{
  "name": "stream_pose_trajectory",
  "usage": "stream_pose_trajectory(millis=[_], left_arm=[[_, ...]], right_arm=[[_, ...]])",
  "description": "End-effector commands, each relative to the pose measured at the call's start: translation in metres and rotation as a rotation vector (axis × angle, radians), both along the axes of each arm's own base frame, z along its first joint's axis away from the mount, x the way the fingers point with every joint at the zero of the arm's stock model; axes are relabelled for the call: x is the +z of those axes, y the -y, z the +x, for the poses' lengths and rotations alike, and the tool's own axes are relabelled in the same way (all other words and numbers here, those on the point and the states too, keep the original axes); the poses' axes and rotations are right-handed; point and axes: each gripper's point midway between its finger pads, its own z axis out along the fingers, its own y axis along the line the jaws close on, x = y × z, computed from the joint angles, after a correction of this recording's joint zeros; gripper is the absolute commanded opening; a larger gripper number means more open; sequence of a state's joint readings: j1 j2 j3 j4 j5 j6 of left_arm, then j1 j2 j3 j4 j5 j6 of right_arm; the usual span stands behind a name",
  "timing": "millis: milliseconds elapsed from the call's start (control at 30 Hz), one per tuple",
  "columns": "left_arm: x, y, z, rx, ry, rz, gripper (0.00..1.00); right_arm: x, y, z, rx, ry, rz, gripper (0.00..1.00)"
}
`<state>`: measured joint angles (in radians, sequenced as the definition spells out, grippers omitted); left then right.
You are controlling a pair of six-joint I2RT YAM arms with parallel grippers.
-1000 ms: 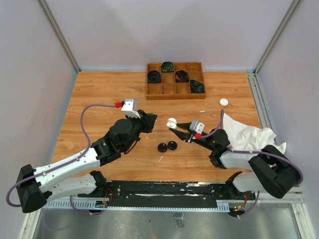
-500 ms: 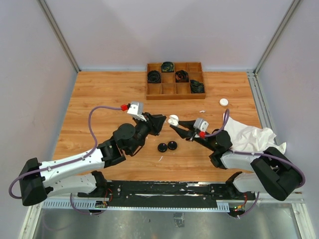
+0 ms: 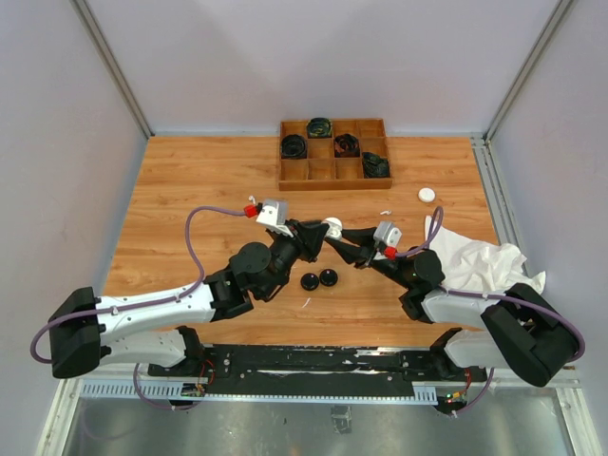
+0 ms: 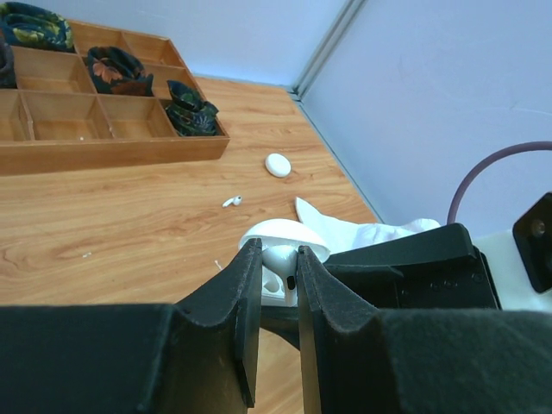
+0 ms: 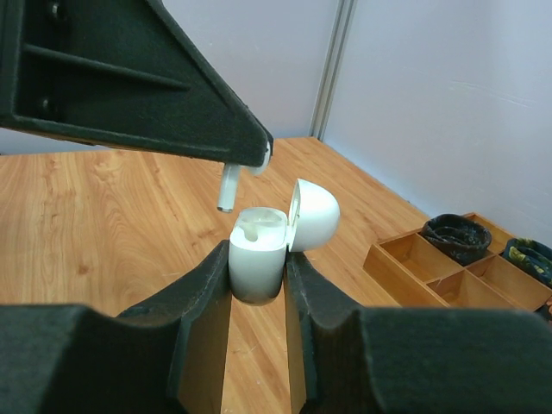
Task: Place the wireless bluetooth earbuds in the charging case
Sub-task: Place the earbud in the charging case.
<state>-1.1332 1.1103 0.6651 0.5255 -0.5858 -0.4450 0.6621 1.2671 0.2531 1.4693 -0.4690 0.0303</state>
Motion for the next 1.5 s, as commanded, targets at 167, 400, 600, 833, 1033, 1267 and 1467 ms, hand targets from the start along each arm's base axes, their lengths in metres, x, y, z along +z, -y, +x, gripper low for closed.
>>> stream_pose_trajectory(millis=[167,400,600,833,1033,1267,1467], left_arm=[[0.003,-0.004,0.009,0.085,0.041,0.003,0.18],[-0.001,-0.005,0.007,0.082,0.042,0.018,0.17],[-0.009,-0.002,0.003,0.068,0.037,0.039,0.17],[-0.011,0.003,-0.003,0.046,0.047,0.062,0.18],[-0.013,0.007,-0.007,0.022,0.049,0.071,0.28],[-0.010,0.006,-0.009,0.014,0.039,0.064,0.39],[0.000,0.000,-0.010,0.022,0.029,0.066,0.52]], right_arm=[[0.026,-0.003,-0.015,0.036,0.060,0.071,0.18],[0.027,-0.001,-0.014,0.021,0.068,0.074,0.18],[0.028,-0.001,-0.015,0.022,0.072,0.076,0.18],[0.028,0.000,-0.014,0.014,0.079,0.072,0.18],[0.026,0.000,-0.014,0.013,0.082,0.066,0.18],[0.023,0.001,-0.014,0.010,0.079,0.060,0.18],[0.017,0.005,-0.013,-0.017,0.080,0.048,0.19]])
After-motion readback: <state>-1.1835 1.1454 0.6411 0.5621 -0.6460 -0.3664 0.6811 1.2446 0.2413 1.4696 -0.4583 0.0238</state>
